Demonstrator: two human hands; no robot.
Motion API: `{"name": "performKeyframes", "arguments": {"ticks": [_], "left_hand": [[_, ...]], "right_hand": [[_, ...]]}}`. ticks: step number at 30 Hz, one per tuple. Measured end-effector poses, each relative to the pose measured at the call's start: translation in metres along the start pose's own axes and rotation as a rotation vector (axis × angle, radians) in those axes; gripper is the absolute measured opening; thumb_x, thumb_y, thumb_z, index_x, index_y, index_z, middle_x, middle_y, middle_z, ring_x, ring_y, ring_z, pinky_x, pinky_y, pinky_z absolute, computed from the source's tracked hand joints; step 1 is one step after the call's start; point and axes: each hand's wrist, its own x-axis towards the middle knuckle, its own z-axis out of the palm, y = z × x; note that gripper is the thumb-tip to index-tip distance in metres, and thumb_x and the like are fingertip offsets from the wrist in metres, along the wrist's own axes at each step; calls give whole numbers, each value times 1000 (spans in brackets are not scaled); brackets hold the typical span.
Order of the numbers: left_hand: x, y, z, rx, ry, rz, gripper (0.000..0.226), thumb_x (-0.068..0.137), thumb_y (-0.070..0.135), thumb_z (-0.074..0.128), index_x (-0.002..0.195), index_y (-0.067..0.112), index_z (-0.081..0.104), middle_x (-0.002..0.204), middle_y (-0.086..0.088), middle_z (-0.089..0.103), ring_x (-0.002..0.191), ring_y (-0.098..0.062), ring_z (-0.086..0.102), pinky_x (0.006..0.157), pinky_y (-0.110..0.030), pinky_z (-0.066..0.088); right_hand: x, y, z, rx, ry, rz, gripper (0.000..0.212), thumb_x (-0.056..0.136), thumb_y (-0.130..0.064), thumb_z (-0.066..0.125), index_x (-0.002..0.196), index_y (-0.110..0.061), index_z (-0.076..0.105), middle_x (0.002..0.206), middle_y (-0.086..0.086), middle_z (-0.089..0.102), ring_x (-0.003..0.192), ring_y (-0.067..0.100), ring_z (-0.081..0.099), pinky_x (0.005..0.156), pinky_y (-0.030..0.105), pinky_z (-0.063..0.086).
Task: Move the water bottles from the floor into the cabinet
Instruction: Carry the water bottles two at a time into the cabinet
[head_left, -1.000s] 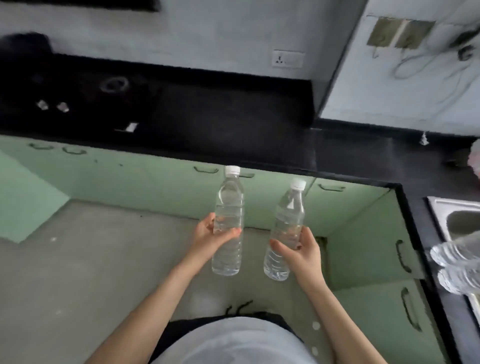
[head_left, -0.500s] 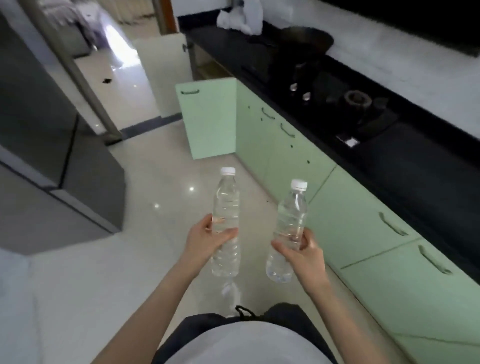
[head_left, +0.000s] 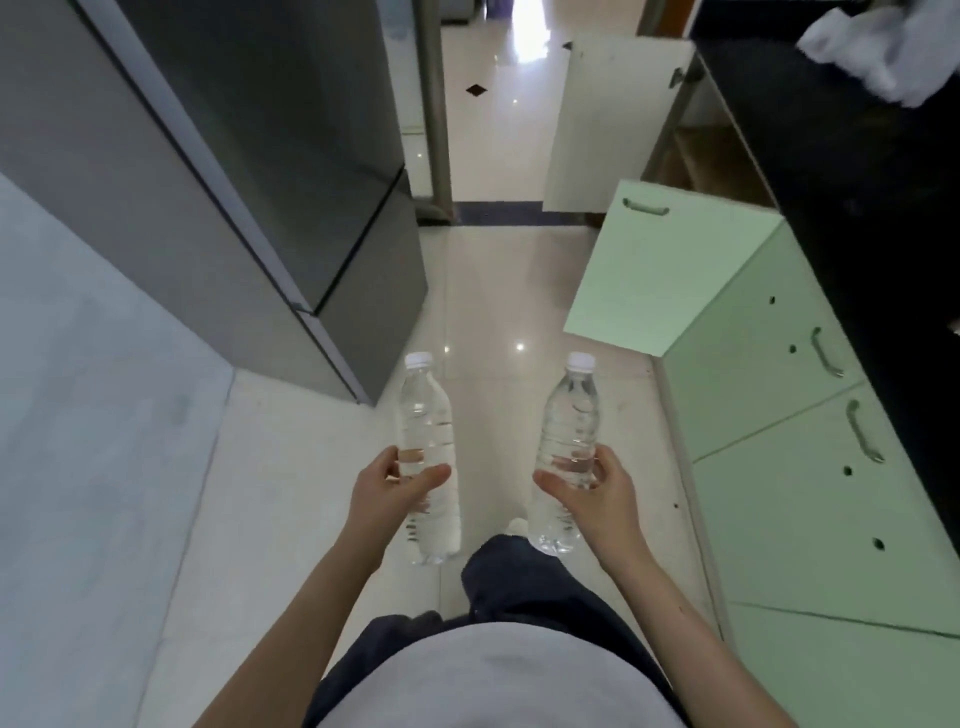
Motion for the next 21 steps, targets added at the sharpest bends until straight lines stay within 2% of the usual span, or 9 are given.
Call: {"name": "performKeyframes", "arguments": {"ticks": [4,6,8,10,12,16,19,21], "left_hand": [[69,79,-3,-43,50,50,28,78,21,81,104,21,70,97,-1,74,87,-17,70,63,-20,52],[101,108,-7,-43,56,62,26,79,20,81,102,19,69,94,-1,74,83,-15,70,59,-16,51],[136,124,-12,-48,73,50,26,78,22,82,100,19,70,91,0,74,82,-16,70,61,-19,52],[174,135,-18,-45,71,29,27,75,26,85,98,21,71,89,1,75,84,-18,71,67,-26,54],[215,144,-23,-46,37,10,32,71,34,85,98,23,73,89,2,76,85,-20,72,70,-30,55],[296,186,-30,-46,-65,-21,33,72,35,84,101,23,72,88,3,78,84,-18,74,68,-28,53],[358,237,-27,6,-133,11,23,78,25,81,98,22,70,81,2,76,77,-18,72,63,-25,53],[401,277,-20,45,-180,50,22,80,22,80,99,19,69,82,2,74,76,-18,69,62,-24,51]], "right_hand": [[95,-69,15,-38,-54,-68,49,67,-16,90,107,-16,62,99,-4,71,86,11,69,76,29,57],[136,-97,26,-55,-62,-90,51,66,-17,91,108,-15,61,99,-5,71,87,11,69,75,27,54],[173,-113,40,-75,-71,-83,51,66,-17,91,107,-15,61,98,-6,71,87,10,69,73,22,51],[208,-120,59,-82,-83,-47,50,66,-19,91,107,-16,61,97,-6,71,86,10,69,73,24,52],[239,-123,79,-77,-99,-7,48,66,-17,91,104,-16,62,96,-4,72,85,11,70,74,28,54],[294,-146,110,-62,-53,50,45,66,-14,90,101,-18,63,96,-3,72,85,10,70,71,23,52],[339,-182,119,-26,10,56,46,65,-16,91,100,-21,62,99,-1,72,89,15,70,79,32,57],[370,-209,119,13,65,41,44,66,-14,90,97,-22,61,99,0,72,90,17,70,80,32,57]]}}
